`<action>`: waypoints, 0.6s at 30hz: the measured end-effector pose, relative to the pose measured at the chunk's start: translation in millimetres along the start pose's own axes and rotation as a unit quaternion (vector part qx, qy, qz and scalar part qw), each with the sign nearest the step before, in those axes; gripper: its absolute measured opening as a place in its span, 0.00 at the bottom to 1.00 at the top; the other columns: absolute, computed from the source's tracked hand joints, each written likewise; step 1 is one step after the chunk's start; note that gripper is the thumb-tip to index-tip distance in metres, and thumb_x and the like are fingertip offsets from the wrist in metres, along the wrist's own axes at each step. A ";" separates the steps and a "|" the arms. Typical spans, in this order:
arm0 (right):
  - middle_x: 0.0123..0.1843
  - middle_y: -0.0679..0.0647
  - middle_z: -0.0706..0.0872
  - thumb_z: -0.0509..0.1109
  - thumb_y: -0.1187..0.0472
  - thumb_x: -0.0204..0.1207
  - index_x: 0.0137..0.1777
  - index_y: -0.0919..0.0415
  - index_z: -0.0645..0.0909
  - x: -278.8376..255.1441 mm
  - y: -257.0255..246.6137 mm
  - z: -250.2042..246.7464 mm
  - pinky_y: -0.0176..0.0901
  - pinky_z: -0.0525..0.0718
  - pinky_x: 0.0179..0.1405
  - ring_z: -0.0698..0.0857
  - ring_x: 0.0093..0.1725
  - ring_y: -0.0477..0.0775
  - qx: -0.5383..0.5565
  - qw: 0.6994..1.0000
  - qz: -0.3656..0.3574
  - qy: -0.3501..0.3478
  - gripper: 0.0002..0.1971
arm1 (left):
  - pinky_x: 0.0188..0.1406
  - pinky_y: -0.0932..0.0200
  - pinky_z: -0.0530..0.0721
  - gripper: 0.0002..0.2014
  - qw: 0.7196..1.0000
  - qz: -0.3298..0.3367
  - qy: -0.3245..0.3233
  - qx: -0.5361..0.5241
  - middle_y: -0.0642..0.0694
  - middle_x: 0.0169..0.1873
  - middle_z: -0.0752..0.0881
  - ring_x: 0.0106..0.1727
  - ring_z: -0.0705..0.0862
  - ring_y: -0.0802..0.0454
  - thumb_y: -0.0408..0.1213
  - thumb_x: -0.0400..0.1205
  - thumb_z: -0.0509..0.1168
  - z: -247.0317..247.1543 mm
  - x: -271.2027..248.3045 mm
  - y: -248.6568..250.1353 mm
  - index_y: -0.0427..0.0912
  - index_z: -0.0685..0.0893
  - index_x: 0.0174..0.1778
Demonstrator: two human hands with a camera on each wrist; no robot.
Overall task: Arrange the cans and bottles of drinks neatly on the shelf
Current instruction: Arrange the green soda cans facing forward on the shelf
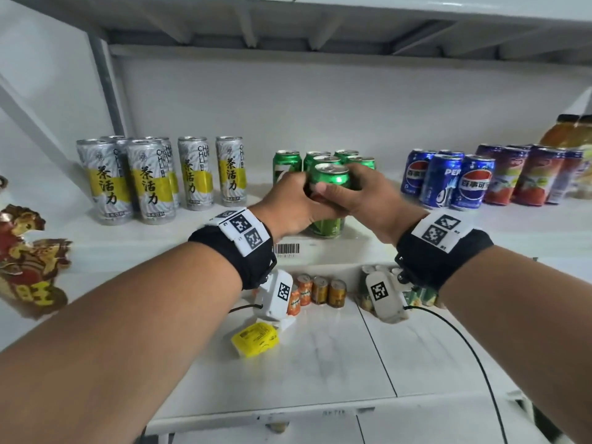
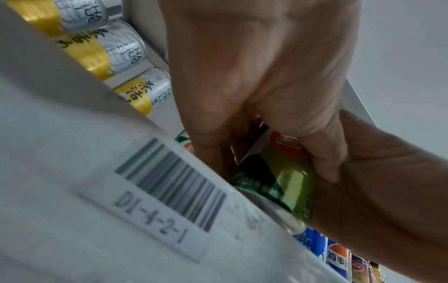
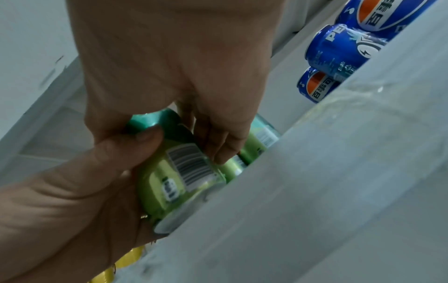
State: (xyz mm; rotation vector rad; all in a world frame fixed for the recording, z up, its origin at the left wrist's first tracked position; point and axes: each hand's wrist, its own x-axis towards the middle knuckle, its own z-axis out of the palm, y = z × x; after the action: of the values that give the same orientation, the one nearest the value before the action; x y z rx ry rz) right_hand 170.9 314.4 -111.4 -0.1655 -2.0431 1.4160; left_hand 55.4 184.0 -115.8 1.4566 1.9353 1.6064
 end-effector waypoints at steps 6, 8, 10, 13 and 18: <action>0.59 0.56 0.95 0.86 0.46 0.72 0.68 0.60 0.85 12.1 14.9 -36.0 0.63 0.91 0.64 0.94 0.60 0.58 0.031 0.999 -0.006 -0.033 0.29 | 0.72 0.39 0.89 0.33 1.000 -0.024 0.012 -0.008 0.45 0.60 0.95 0.64 0.93 0.46 0.38 0.70 0.90 25.6 21.6 -4.7 0.40 0.87 0.70; 0.60 0.57 0.94 0.84 0.49 0.72 0.69 0.62 0.84 9.8 20.9 -42.3 0.62 0.92 0.63 0.94 0.61 0.60 0.075 0.996 0.000 -0.037 0.29 | 0.70 0.37 0.90 0.35 0.999 -0.029 0.017 -0.040 0.44 0.60 0.95 0.64 0.93 0.45 0.39 0.68 0.91 29.9 21.5 -13.6 0.40 0.86 0.71; 0.60 0.56 0.94 0.83 0.51 0.74 0.70 0.62 0.83 5.1 26.7 -47.3 0.58 0.93 0.57 0.94 0.60 0.58 0.121 0.991 0.024 -0.050 0.27 | 0.68 0.39 0.91 0.37 0.998 -0.030 0.024 -0.049 0.46 0.60 0.95 0.64 0.94 0.47 0.44 0.65 0.91 31.9 17.5 -21.6 0.44 0.87 0.69; 0.63 0.58 0.93 0.81 0.56 0.77 0.72 0.63 0.82 -0.9 32.4 -52.3 0.63 0.92 0.60 0.93 0.61 0.60 0.146 0.986 0.044 -0.060 0.26 | 0.69 0.42 0.91 0.38 0.999 -0.019 0.028 -0.030 0.50 0.61 0.95 0.64 0.93 0.50 0.50 0.63 0.91 31.6 11.9 -28.3 0.48 0.88 0.69; 0.65 0.61 0.92 0.78 0.58 0.81 0.73 0.66 0.82 -3.1 33.0 -53.3 0.64 0.92 0.61 0.93 0.62 0.63 0.170 0.983 0.047 -0.055 0.23 | 0.62 0.54 0.92 0.35 0.999 -0.006 0.031 -0.024 0.51 0.60 0.95 0.63 0.94 0.52 0.50 0.64 0.90 35.3 8.8 -27.1 0.50 0.89 0.68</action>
State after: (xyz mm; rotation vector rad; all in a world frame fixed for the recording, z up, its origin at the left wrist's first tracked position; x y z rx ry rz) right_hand 195.3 369.1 -130.2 -0.0394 -1.8635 1.8450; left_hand 61.6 215.1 -148.3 1.3911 1.9208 1.6994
